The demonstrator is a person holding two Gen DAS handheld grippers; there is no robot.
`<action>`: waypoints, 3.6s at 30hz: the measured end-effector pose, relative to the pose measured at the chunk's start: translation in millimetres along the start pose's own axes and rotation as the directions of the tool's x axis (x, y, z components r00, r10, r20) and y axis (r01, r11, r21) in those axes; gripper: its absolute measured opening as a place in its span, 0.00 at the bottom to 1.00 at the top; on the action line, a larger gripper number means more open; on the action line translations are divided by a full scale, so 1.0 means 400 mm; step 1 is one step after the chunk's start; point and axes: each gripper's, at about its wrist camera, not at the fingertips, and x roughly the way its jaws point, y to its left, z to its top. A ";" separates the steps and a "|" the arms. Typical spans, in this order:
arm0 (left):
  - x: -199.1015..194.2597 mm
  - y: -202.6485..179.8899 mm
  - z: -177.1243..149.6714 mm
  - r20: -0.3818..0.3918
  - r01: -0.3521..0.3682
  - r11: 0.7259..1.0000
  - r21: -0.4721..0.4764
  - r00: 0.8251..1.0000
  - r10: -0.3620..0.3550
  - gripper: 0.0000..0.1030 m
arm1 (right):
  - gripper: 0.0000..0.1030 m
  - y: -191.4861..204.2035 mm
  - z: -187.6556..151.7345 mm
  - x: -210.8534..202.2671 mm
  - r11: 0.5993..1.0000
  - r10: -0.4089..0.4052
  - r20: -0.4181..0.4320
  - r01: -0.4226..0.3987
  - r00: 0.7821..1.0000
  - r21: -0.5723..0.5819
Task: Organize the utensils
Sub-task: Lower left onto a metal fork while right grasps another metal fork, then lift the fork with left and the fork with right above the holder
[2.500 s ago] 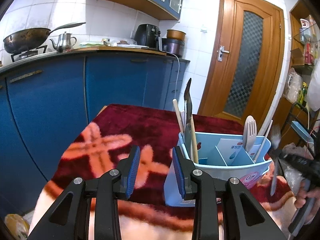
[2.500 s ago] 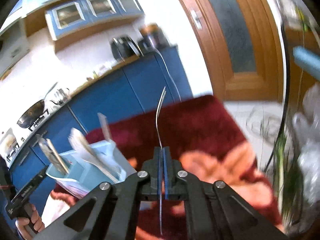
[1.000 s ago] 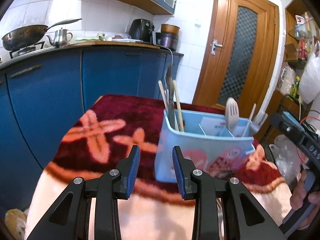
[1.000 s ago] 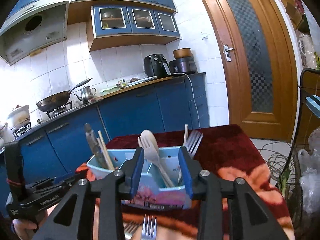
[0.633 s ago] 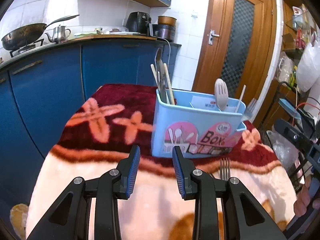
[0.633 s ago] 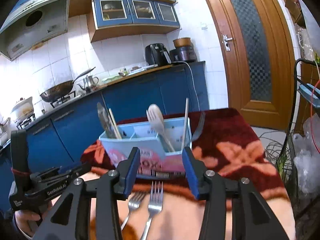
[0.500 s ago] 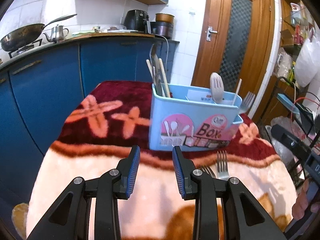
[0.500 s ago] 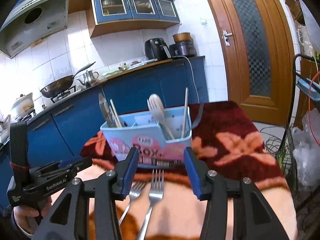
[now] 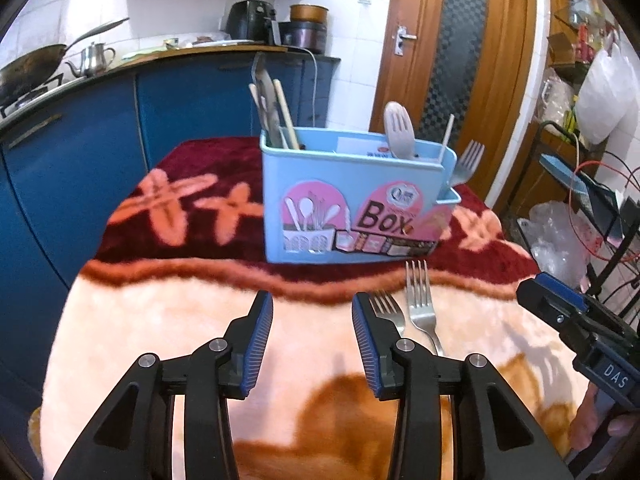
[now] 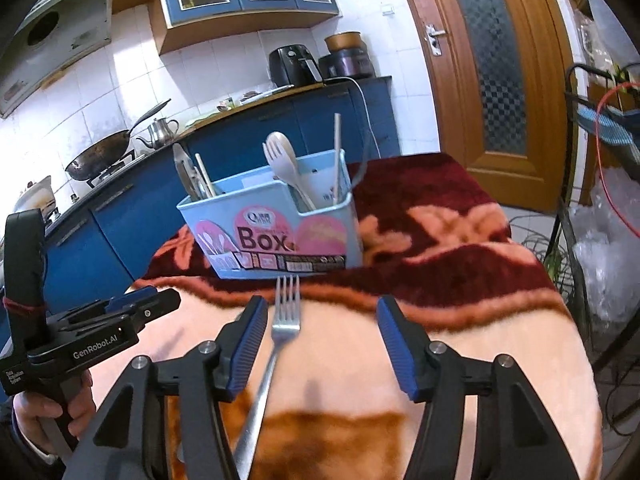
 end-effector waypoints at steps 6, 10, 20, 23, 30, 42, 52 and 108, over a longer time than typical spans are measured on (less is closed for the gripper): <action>0.041 -0.029 -0.007 -0.062 0.045 0.999 -0.003 0.997 -0.046 0.42 | 0.61 -0.031 -0.011 0.001 1.000 -0.004 -0.014 0.004 1.000 0.021; 0.072 -0.052 -0.008 -0.096 0.066 0.998 -0.001 0.993 -0.066 0.42 | 0.64 -0.050 -0.015 0.000 1.000 -0.009 -0.017 0.009 1.000 0.029; 0.145 -0.071 -0.010 -0.185 0.150 0.988 -0.045 0.970 -0.155 0.31 | 0.64 -0.095 -0.023 0.012 0.997 -0.004 -0.024 0.005 1.000 0.071; 0.163 -0.066 -0.012 -0.209 0.192 0.978 -0.085 0.956 -0.206 0.25 | 0.64 -0.103 -0.026 0.017 0.997 0.005 -0.029 -0.003 1.000 0.081; 0.189 -0.076 -0.009 -0.238 0.262 0.958 -0.119 0.929 -0.284 0.12 | 0.64 -0.108 -0.028 0.026 0.996 0.021 -0.044 -0.017 0.999 0.093; 0.137 -0.050 0.003 -0.137 0.283 0.950 -0.132 0.944 -0.300 0.02 | 0.64 -0.081 -0.026 0.041 0.998 0.022 -0.074 -0.018 0.997 0.058; 0.035 0.005 0.018 0.006 0.218 0.972 -0.083 0.976 -0.218 0.02 | 0.64 0.002 0.012 0.114 0.996 0.073 -0.158 -0.080 0.985 -0.038; -0.172 0.080 0.236 0.397 0.118 0.992 -0.037 0.913 -0.094 0.01 | 0.04 0.071 0.203 -0.091 0.980 -0.048 0.371 0.115 0.927 -0.162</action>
